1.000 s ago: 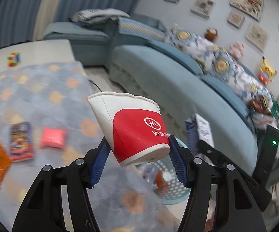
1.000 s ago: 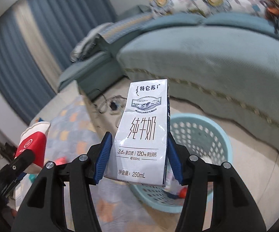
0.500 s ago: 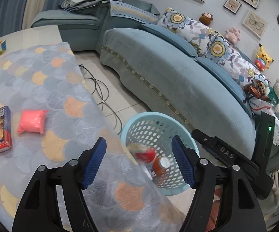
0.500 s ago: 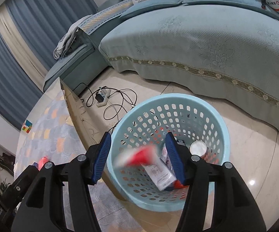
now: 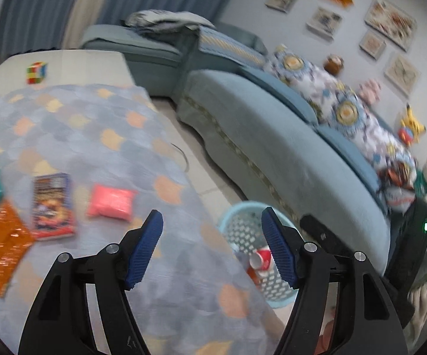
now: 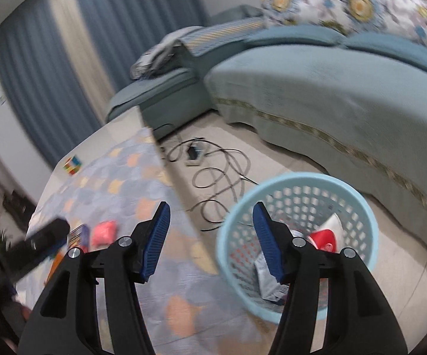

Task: Collect trash
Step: 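Grasp the card box with the left tool while the right tool grasps the pink packet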

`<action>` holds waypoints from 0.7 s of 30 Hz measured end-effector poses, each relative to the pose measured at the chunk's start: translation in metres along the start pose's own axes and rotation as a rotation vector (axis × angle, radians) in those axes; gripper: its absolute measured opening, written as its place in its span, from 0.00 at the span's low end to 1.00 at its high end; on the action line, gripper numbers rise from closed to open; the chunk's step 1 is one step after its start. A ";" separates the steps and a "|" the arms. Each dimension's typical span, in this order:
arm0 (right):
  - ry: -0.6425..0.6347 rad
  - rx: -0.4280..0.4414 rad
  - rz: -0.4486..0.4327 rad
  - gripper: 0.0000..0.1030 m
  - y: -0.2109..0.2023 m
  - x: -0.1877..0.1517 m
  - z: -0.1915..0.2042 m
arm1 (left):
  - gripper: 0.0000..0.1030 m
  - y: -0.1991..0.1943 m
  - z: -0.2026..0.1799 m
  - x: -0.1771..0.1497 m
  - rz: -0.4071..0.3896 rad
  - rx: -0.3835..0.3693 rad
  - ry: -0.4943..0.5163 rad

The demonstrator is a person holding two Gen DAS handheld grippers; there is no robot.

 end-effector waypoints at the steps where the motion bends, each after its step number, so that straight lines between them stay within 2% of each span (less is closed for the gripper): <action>1: -0.021 0.015 0.006 0.53 0.001 -0.003 0.009 | 0.65 -0.005 0.010 0.001 -0.008 0.014 -0.017; 5: -0.110 0.108 0.035 0.53 0.009 -0.017 0.051 | 0.65 -0.024 0.063 0.000 -0.020 0.140 -0.073; 7: -0.150 0.158 0.076 0.53 0.022 -0.029 0.069 | 0.65 -0.025 0.091 -0.006 0.003 0.200 -0.113; 11: -0.203 0.190 0.140 0.53 0.051 -0.048 0.089 | 0.67 -0.004 0.134 -0.026 0.088 0.289 -0.152; 16: -0.324 0.213 0.216 0.51 0.088 -0.063 0.116 | 0.67 0.026 0.154 -0.045 0.165 0.312 -0.169; 19: -0.341 0.253 0.267 0.50 0.106 -0.065 0.130 | 0.71 0.039 0.161 -0.049 0.202 0.357 -0.156; 21: -0.339 0.274 0.304 0.45 0.120 -0.065 0.138 | 0.71 0.042 0.166 -0.055 0.230 0.391 -0.145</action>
Point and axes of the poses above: each gripper's, at about its wrist camera, not at the fingertips, and y roughly the way its jaws point, z to its left, x to its top, the point moved 8 cm from there along y, roughly the way its jaws point, and after that the axes turned 14 degrees about y, right-handed, at the moved point
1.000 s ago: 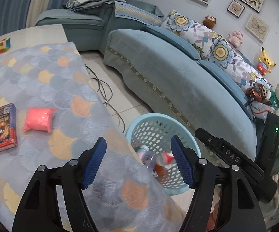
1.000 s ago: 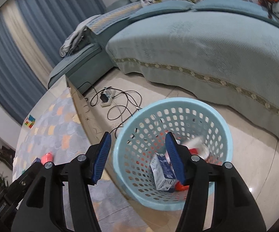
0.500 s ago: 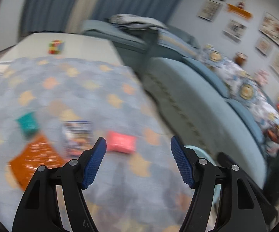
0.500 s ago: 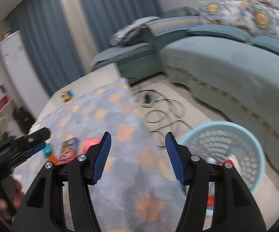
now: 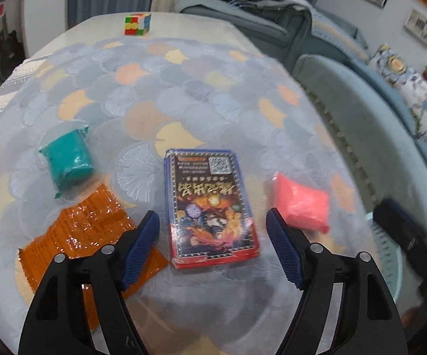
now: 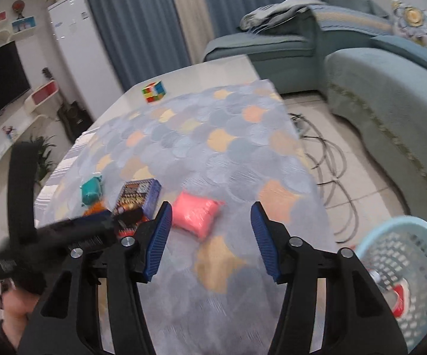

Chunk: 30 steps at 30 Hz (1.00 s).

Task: Collect trash
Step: 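Grasp the card box with the left tool while the right tool grasps the pink packet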

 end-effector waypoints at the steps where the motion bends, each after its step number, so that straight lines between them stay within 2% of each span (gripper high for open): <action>1: -0.001 0.004 0.013 0.44 0.007 0.002 0.001 | 0.71 0.003 0.000 -0.001 0.004 0.018 0.010; 4: 0.012 0.008 0.059 0.39 0.032 0.008 0.002 | 0.70 0.005 -0.001 -0.001 -0.003 0.049 0.044; 7: 0.030 0.018 0.104 0.32 0.051 0.007 0.001 | 0.61 0.004 -0.002 -0.002 0.002 0.069 0.072; 9: 0.021 0.020 0.135 0.27 0.057 0.001 0.001 | 0.58 0.001 0.000 -0.003 0.001 0.045 0.068; 16: 0.014 0.034 0.178 0.26 0.036 -0.035 0.005 | 0.58 -0.017 0.016 -0.007 -0.034 -0.050 -0.037; 18: -0.005 0.011 0.172 0.27 0.030 -0.044 0.007 | 0.58 -0.021 0.017 -0.007 -0.049 -0.060 -0.048; 19: -0.009 -0.005 0.168 0.28 0.028 -0.046 0.006 | 0.58 -0.022 0.016 -0.007 -0.052 -0.063 -0.049; 21: 0.008 -0.037 0.160 0.57 0.028 -0.046 0.003 | 0.58 -0.022 0.014 -0.007 -0.051 -0.067 -0.046; 22: 0.020 -0.041 0.154 0.60 0.028 -0.045 0.003 | 0.58 -0.021 0.013 -0.007 -0.052 -0.068 -0.041; 26: 0.091 0.001 0.172 0.60 0.036 -0.038 0.006 | 0.58 -0.020 0.013 -0.009 -0.049 -0.068 -0.035; 30: 0.129 -0.041 0.184 0.60 0.053 -0.029 0.004 | 0.58 -0.022 0.015 -0.010 -0.052 -0.060 -0.034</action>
Point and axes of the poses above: each gripper's, at about its wrist camera, not at the fingertips, and y roughly the way its jaws point, z to its left, x to its top, the point moved 8 cm from there along y, roughly the way its jaws point, and after that the axes turned 14 degrees about y, right-handed, at the moved point
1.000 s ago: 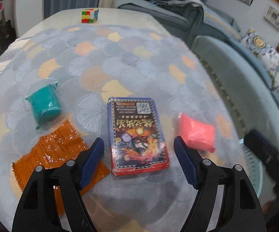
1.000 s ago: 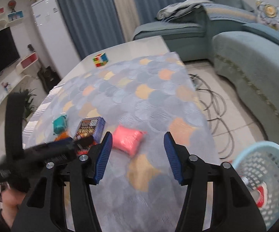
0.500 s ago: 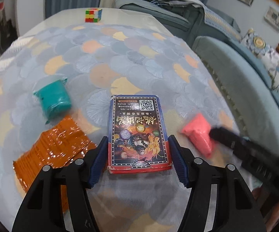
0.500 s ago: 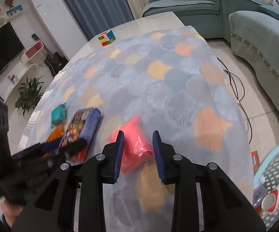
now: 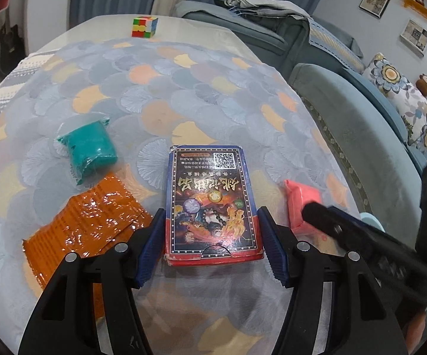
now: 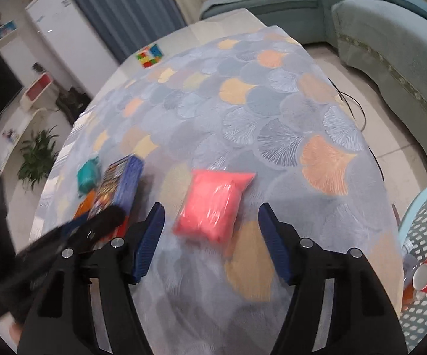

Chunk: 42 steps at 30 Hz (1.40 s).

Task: Collect trash
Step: 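Grasp the card box with the left tool while the right tool grasps the pink packet, then carry card box and pink packet to the basket and open both tools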

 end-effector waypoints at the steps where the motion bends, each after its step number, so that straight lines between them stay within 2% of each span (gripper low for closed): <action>1: 0.001 -0.009 0.001 0.60 0.003 0.001 0.000 | 0.58 0.000 0.000 -0.001 0.001 0.000 -0.003; 7: -0.046 -0.083 -0.028 0.60 0.011 0.002 0.009 | 0.58 0.004 0.005 -0.003 0.013 0.006 -0.018; 8: -0.055 -0.098 -0.033 0.54 0.012 0.002 0.009 | 0.58 0.004 0.004 -0.004 0.012 0.007 -0.018; 10: -0.088 -0.131 -0.041 0.36 0.012 0.000 0.008 | 0.58 0.003 0.002 -0.003 0.011 0.013 -0.013; 14: -0.059 -0.096 -0.051 0.33 -0.001 0.000 0.001 | 0.58 -0.009 -0.003 0.000 -0.020 0.019 -0.003; 17: -0.031 -0.063 -0.094 0.33 -0.029 0.006 -0.007 | 0.58 -0.025 -0.013 0.008 -0.059 0.068 0.037; 20: 0.000 -0.041 -0.168 0.33 -0.072 0.015 -0.021 | 0.58 -0.047 -0.039 0.018 -0.115 0.034 0.065; 23: 0.020 -0.040 -0.231 0.33 -0.109 0.021 -0.037 | 0.58 -0.067 -0.078 0.028 -0.163 -0.030 0.104; 27: 0.094 -0.014 -0.288 0.33 -0.158 0.027 -0.076 | 0.58 -0.086 -0.143 0.033 -0.211 -0.083 0.222; 29: 0.120 -0.049 -0.324 0.33 -0.178 0.028 -0.099 | 0.58 -0.088 -0.169 0.033 -0.215 -0.108 0.269; 32: 0.155 -0.079 -0.350 0.33 -0.199 0.026 -0.128 | 0.58 -0.085 -0.208 0.028 -0.207 -0.127 0.346; 35: 0.276 -0.058 -0.327 0.33 -0.212 0.015 -0.172 | 0.58 -0.070 -0.237 0.016 -0.172 -0.163 0.383; 40: 0.408 -0.118 -0.285 0.33 -0.208 -0.010 -0.232 | 0.58 -0.042 -0.281 -0.012 -0.098 -0.221 0.486; 42: 0.453 -0.122 -0.271 0.33 -0.203 -0.022 -0.248 | 0.58 -0.033 -0.287 -0.019 -0.072 -0.250 0.494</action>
Point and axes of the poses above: each gripper's, at about its wrist camera, not at the fingertips, and y roughly the way its jaws point, z to its left, x to its top, the point moved 8 cm from there along y, roughly the way its jaws point, and after that the axes turned 14 degrees about y, right-handed, at the moved point
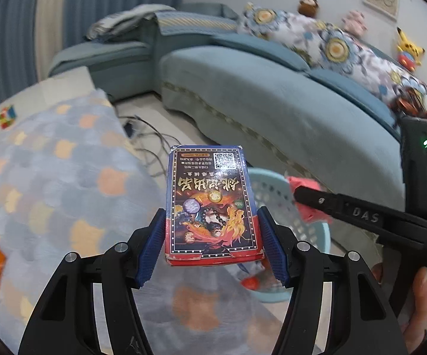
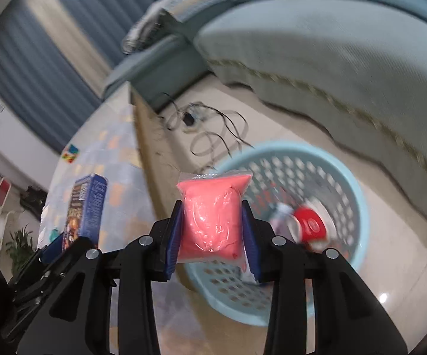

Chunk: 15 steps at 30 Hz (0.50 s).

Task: Collect trash
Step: 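Carry card box and pink packet to the basket and open both tools, then grasp the orange snack bag with the left tool while the right tool grasps the teal packet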

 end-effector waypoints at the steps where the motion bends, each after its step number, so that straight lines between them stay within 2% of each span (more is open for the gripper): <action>1: 0.011 -0.010 0.004 0.33 0.002 -0.002 -0.006 | 0.58 0.004 -0.002 -0.002 0.007 -0.013 -0.001; 4: 0.041 -0.044 0.014 0.35 0.007 -0.008 -0.026 | 0.60 0.009 -0.005 -0.009 0.020 -0.057 -0.012; 7: 0.066 -0.049 0.023 0.36 0.010 -0.010 -0.035 | 0.68 0.009 -0.003 -0.010 0.015 -0.073 -0.033; 11: 0.076 -0.058 0.013 0.46 0.009 -0.012 -0.039 | 0.68 0.007 0.006 -0.013 0.011 -0.073 -0.066; 15: 0.070 -0.061 0.017 0.46 0.008 -0.017 -0.037 | 0.68 0.003 0.017 -0.016 0.005 -0.082 -0.114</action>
Point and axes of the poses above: each gripper's, at about its wrist camera, not at the fingertips, and y roughly the way its jaws point, z to its left, x to its top, the point moved 8 cm from there along y, roughly the way its jaws point, and after that the axes turned 14 degrees about y, right-handed, at the moved point
